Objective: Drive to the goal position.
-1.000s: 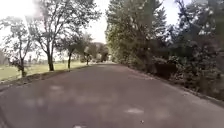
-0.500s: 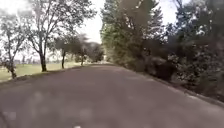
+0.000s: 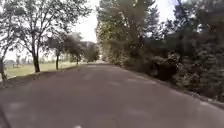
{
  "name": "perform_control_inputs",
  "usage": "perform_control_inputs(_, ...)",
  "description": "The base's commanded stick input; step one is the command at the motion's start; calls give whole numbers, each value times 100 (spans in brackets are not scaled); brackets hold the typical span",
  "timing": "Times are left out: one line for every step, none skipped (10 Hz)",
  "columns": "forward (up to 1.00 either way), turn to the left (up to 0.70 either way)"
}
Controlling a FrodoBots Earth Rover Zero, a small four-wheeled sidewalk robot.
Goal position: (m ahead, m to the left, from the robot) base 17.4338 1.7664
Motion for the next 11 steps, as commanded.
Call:
perform_control_inputs(100, -7)
perform_control_inputs(100, -7)
perform_control_inputs(100, -7)
perform_control_inputs(100, -7)
perform_control_inputs(100, -6)
perform_control_inputs(100, -6)
perform_control_inputs(100, -6)
perform_control_inputs(100, -6)
perform_control_inputs(100, -6)
perform_control_inputs(100, -6)
perform_control_inputs(100, -6)
